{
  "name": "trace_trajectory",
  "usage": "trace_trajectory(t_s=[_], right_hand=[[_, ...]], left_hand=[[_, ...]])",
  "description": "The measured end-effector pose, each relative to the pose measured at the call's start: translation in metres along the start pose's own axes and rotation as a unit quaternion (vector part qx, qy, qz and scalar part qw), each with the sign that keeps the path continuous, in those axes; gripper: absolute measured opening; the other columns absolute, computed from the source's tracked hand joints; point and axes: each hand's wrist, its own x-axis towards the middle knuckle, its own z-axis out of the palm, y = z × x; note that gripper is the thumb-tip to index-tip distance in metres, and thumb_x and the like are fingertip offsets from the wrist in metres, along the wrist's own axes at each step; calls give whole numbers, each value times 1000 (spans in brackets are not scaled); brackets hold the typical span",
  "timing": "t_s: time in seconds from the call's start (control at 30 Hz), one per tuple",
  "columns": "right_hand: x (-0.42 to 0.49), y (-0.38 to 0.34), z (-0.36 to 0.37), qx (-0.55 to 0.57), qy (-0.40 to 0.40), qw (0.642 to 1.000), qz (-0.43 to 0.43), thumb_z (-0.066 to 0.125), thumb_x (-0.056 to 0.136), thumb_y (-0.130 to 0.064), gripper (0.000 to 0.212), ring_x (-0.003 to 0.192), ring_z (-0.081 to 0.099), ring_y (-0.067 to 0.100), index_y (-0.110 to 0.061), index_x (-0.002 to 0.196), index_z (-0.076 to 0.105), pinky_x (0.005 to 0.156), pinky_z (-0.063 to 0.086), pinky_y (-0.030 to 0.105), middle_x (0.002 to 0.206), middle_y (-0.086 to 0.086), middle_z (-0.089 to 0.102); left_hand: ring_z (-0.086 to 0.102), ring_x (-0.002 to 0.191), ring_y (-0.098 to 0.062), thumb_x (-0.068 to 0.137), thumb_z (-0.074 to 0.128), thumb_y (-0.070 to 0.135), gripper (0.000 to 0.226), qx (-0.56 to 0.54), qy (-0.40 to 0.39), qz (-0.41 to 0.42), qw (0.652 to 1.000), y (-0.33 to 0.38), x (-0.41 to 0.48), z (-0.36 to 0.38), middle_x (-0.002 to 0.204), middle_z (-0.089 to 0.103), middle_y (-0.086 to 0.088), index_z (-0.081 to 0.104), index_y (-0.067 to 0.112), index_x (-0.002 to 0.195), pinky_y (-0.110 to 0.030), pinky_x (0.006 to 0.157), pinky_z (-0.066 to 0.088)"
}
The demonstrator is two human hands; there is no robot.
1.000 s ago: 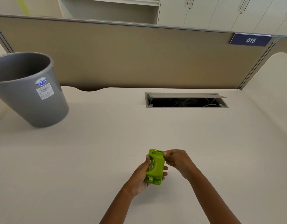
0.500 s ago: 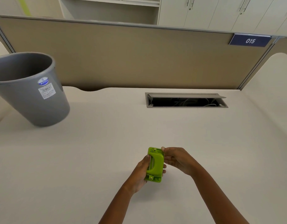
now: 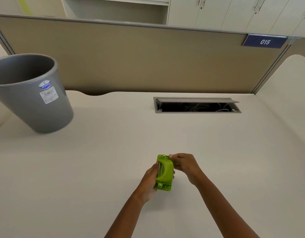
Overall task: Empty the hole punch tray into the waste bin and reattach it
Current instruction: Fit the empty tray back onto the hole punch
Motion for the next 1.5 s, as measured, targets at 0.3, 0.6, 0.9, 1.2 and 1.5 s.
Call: trace_trajectory(t_s=[0.3,0.6,0.9,1.2,1.5], right_hand=[[-42,25,-1,92,-90,989,73,54,88,-1,14,70,66,13,-2,87,68,61,56,15,78,8,68],[-46,22,-1,152,-75,984,58,55,87,0,17,66,71,13,-5,82,70,63,58,18,74,9,73],[-46,25,2,120,-56,989,64,54,87,4,15,67,61,14,-3,83,67,59,53,14,74,8,64],[-49,23,-5,93,-61,993,50,55,86,4,15,68,61,15,-5,81,65,61,53,15,75,8,62],[-48,21,-11,137,-121,983,19,54,86,3,20,72,71,10,-10,95,65,66,56,17,83,6,70]], left_hand=[[61,65,-15,98,31,37,37,-176,73,32,981,10,1,0,74,65,-4,61,17,92,-21,50,55],[56,72,-13,98,27,35,35,-173,87,72,978,17,-4,11,83,59,-3,59,21,95,-21,52,55],[57,71,-12,99,26,35,36,-89,72,90,989,15,-6,16,83,60,-2,58,19,99,-19,54,53],[63,64,-4,99,27,34,34,-40,56,90,994,19,-8,21,86,62,-1,57,19,103,-20,60,51],[69,77,-10,101,20,33,44,1,-2,67,998,24,-16,18,90,71,-3,61,16,104,-19,66,55]])
